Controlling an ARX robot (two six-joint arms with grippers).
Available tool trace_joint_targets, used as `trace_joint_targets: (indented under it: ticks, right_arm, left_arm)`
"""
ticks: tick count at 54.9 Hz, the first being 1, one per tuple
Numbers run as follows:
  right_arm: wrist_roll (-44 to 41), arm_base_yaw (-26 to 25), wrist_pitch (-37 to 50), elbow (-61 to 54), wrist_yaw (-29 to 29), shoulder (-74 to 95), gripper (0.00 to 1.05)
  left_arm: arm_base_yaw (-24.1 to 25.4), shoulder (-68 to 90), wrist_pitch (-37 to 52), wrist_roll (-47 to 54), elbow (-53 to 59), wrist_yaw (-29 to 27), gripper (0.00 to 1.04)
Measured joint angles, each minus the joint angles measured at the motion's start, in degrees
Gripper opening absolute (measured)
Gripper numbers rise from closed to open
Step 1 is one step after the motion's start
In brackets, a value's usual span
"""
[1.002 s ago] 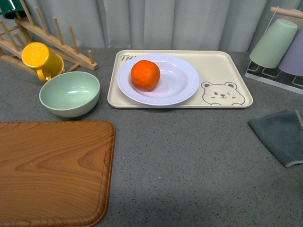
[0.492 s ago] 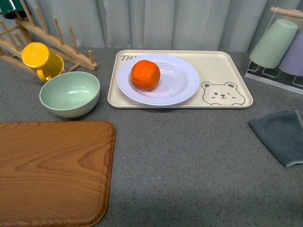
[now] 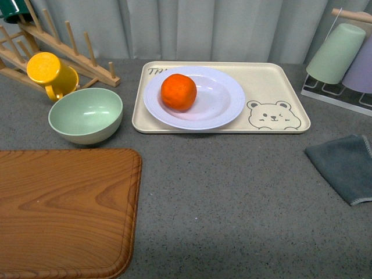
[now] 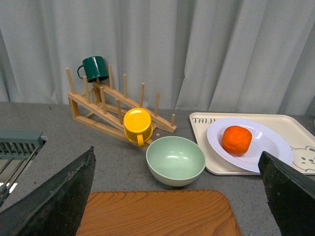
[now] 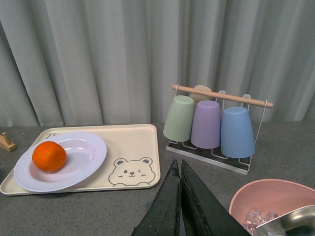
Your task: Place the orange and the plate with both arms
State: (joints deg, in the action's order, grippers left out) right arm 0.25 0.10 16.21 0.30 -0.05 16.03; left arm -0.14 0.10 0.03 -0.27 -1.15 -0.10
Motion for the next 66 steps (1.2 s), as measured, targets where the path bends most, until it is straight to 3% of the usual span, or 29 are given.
trace_joint_targets:
  ticks: [21,27,33,53,62,66]
  right_arm:
    - [0.00,0.00,-6.14,0.00,0.00,-6.19,0.01]
    - [-0.07,0.00,-15.30,0.04,-0.04,-13.33,0.01]
    - [-0.13,0.00,-15.98,0.04,-0.04,-15.74,0.02]
    - [-0.15,0.00,-16.09,0.04,-0.04,-15.78,0.62]
    - [-0.15,0.00,-16.09,0.04,-0.04,-15.78,0.95]
    - [-0.11,0.00,-16.09,0.04,-0.04,-15.78,0.97]
  left_arm:
    - [0.00,0.00,0.00,0.00,0.00,0.00,0.98]
    - [0.00,0.00,0.00,0.00,0.00,-0.02,0.98]
    - [-0.02,-0.02,0.00,0.00,0.00,0.00,0.98]
    - [0.00,-0.02,0.00,0.00,0.00,0.00,0.98]
    - [-0.02,-0.02,0.00,0.00,0.00,0.00,0.98]
    - [0.00,-0.02,0.00,0.00,0.00,0.00,0.98]
